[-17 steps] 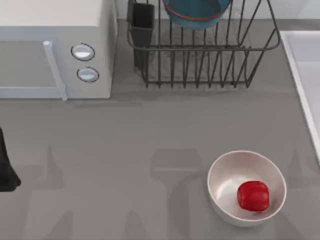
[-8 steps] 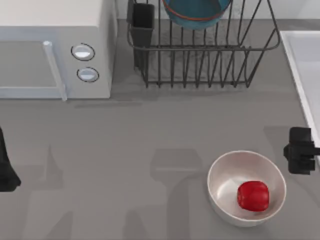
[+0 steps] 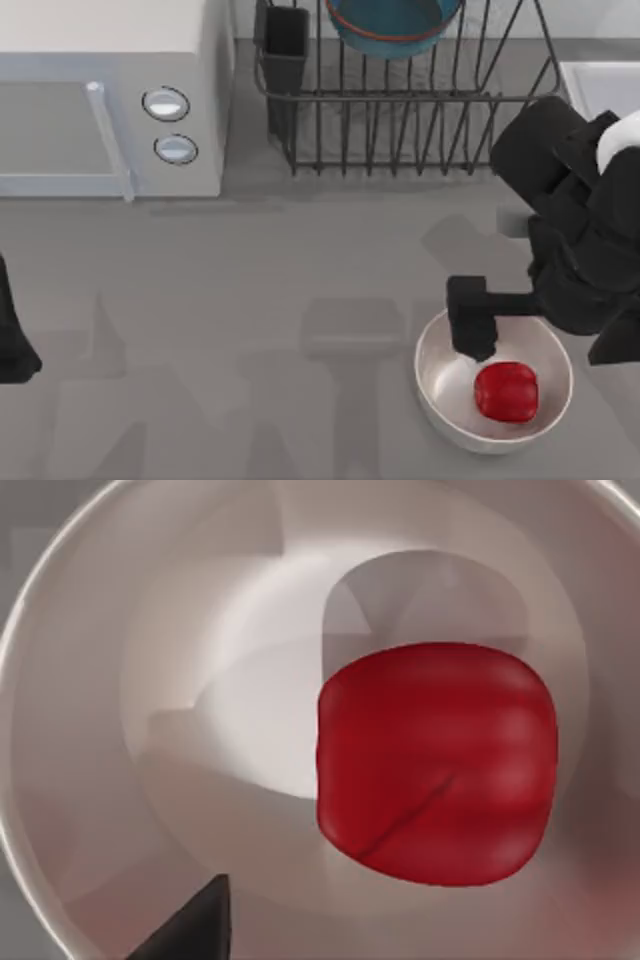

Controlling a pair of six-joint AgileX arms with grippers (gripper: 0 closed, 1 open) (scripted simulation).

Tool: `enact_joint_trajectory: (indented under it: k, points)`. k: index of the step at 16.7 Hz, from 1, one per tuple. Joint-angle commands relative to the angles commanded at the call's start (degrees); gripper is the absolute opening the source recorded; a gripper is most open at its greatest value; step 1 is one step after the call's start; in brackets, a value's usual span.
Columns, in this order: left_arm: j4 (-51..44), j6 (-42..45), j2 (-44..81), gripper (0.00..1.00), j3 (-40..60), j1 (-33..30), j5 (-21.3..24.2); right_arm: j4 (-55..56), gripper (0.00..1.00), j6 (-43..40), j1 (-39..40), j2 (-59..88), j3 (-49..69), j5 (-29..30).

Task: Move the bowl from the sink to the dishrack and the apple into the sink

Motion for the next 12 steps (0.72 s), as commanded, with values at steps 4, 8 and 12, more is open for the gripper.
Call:
enact_joint_trajectory:
  k: [4,8,12]
  points:
    - [0.0,0.0,0.0,1.00,0.0,0.0,0.0,-3.0,1.00,1.9,1.9,4.6,3.7,0.3]
    - [0.0,0.0,0.0,1.00,0.0,0.0,0.0,-2.9,1.00,1.8,1.6,4.4,3.6,0.2]
    - [0.0,0.0,0.0,1.00,0.0,0.0,0.0,1.2,1.00,2.0,1.6,6.5,1.0,0.3]
